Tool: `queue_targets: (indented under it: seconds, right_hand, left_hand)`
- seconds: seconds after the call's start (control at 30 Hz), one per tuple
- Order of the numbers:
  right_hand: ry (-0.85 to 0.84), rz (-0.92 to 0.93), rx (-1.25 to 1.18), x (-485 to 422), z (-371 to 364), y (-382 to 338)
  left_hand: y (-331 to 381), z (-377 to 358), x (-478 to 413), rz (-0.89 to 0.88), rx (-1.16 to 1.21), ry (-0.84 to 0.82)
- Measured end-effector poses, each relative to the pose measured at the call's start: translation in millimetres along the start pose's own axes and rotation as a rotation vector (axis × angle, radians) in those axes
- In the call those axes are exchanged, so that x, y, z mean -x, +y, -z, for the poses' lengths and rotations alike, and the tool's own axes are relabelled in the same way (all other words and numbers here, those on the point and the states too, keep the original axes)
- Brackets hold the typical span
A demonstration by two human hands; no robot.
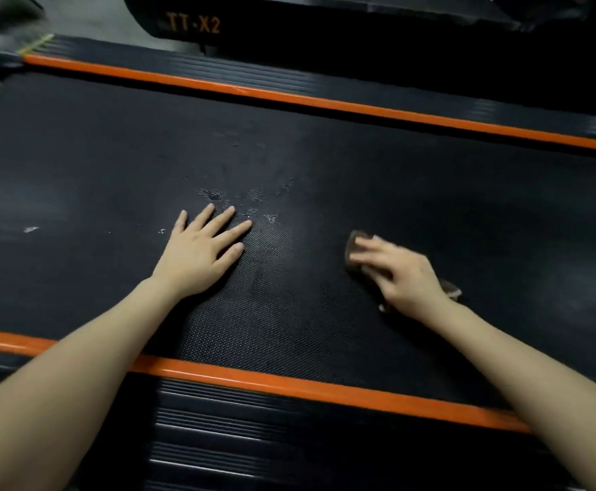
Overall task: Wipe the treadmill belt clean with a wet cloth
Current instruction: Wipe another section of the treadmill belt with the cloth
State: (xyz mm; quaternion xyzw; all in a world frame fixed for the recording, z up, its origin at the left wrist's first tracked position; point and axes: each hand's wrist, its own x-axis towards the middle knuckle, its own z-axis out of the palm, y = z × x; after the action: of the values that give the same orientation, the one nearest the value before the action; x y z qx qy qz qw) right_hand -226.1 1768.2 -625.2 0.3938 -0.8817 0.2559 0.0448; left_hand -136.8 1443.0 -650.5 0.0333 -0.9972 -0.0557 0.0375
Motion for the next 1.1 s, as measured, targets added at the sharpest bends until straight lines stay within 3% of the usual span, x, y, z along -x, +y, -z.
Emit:
queue_targets:
  seconds: [0.07,0.13,0.37,0.53,0.7,0.77,0.83,0.97,1.03,1.1]
  right_hand:
    - [0.169,-0.257,-0.035,-36.0,-13.1,-6.1]
    - [0.198,-0.394,-0.036,-59.1,-26.4,-14.5]
    - [-0.095,-0.264,0.163,-39.5,-14.0,-15.9]
    - [-0.006,-0.332,0.131,-47.6,-18.8,-7.1]
    - [0.228,-0.594,0.166,-112.6,-34.0,4.5]
    - [0.269,-0.518,0.123,-131.1,-61.1,-27.7]
    - [0.220,-0.263,0.068,-128.0,-90.6,-75.3]
    - [-0.081,0.114,-0.053,-78.8,-106.5,-142.7]
    - [-0.141,0.162,-0.029,-78.2,-94.9,-126.1]
    - [-0.036,0.041,0.062,-99.3,-81.5,-85.2]
  left_hand:
    - [2.0,2.0,0.5,0.010,0.015,0.009]
    - [3.6,3.8,0.5,0.025,0.038,0.019]
    - [5.2,6.5,-2.0,0.027,0.085,0.030]
    - [-24.3,16.7,-17.8,0.032,0.084,0.116]
    - [-70.3,22.0,-47.7,0.104,-0.040,0.023]
    - [-82.8,23.3,-61.0,0.106,-0.067,-0.017]
    - [-92.6,23.4,-79.1,0.112,-0.082,-0.049]
    - [-98.6,17.6,-105.2,0.131,-0.075,-0.100]
    - [-99.1,10.9,-105.1,0.127,-0.039,-0.081]
    - [-100.7,5.8,-102.6,0.127,-0.017,-0.049]
